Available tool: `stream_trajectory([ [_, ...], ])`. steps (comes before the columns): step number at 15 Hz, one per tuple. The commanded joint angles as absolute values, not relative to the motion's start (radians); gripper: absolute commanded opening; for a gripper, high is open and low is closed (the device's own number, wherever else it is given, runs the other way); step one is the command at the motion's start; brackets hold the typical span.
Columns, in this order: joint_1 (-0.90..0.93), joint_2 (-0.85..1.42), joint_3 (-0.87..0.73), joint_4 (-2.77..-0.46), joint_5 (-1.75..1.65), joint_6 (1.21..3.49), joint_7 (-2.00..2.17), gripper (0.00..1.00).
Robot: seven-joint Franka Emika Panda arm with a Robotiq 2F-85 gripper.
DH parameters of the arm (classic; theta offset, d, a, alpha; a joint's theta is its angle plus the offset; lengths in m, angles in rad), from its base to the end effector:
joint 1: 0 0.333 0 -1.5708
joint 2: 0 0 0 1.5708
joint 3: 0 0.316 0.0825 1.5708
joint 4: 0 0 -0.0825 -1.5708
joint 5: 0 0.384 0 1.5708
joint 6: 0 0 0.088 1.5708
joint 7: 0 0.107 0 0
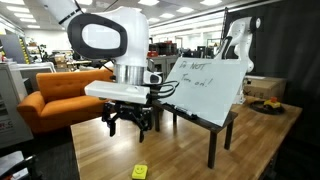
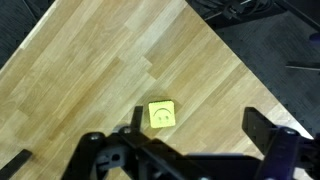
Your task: Use the eraser to clean the whiteboard
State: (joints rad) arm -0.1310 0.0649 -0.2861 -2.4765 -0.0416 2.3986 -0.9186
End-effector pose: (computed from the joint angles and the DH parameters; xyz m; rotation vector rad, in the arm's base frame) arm 0.4199 -0.1876 0.2555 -2.9731 -0.8123 0.2125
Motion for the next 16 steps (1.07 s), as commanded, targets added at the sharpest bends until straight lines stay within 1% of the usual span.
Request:
stream_trajectory([
  [1,-0.174,0.14,-0.244,-2.478,-0.058,2.452,-0.987,1.0],
  [5,-0.198,0.235,-0.22,-2.483,-0.103,2.551,-1.025,1.0],
  [10,-0.237,0.336,-0.191,-2.491,-0.145,2.739,-1.032,1.0],
  [16,-0.342,0.462,-0.105,-2.513,-0.141,2.964,-1.068,1.0],
])
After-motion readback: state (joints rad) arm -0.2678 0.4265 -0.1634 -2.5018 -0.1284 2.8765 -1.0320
